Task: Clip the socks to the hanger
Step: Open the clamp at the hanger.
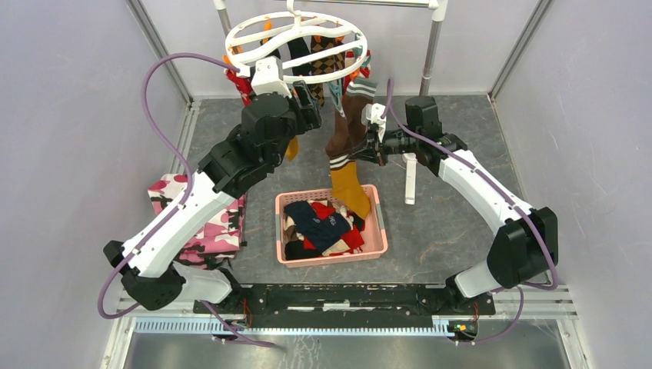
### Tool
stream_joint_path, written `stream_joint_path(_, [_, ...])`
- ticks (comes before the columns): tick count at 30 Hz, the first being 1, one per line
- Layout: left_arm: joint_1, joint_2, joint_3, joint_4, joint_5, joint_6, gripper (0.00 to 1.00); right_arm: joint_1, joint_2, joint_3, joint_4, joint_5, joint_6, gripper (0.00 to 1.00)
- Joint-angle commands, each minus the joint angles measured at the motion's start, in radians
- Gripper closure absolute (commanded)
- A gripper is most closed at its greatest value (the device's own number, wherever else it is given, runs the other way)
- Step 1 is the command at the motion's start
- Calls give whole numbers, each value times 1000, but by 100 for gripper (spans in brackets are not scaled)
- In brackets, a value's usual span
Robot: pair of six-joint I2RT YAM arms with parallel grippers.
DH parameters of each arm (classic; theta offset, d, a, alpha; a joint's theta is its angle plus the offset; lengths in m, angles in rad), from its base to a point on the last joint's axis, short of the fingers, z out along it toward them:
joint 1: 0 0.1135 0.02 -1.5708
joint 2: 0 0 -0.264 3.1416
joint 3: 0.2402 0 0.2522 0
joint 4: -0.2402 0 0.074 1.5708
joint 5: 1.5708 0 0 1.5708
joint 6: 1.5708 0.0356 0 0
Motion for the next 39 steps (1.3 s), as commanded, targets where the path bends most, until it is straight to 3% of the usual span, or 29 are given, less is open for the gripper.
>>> stream_joint_path(1, [1, -49, 45, 0, -23, 19, 27, 3, -38, 1, 16, -22, -9, 100])
stream_joint_path(6, [1, -20, 96, -65, 27, -56, 24, 2, -42, 0, 15, -22, -12, 100])
stream_joint_path(16, [-1, 120, 338, -331, -89, -177, 19, 3, -46, -3, 11, -25, -16, 100])
stream_joint_path(27, [-17, 185, 402, -380, -169, -191, 31, 3, -47, -2, 7, -27, -21, 100])
stream_joint_path(39, [-108, 301, 502, -382, -443, -151, 39, 3, -51, -3, 2, -26, -27, 100])
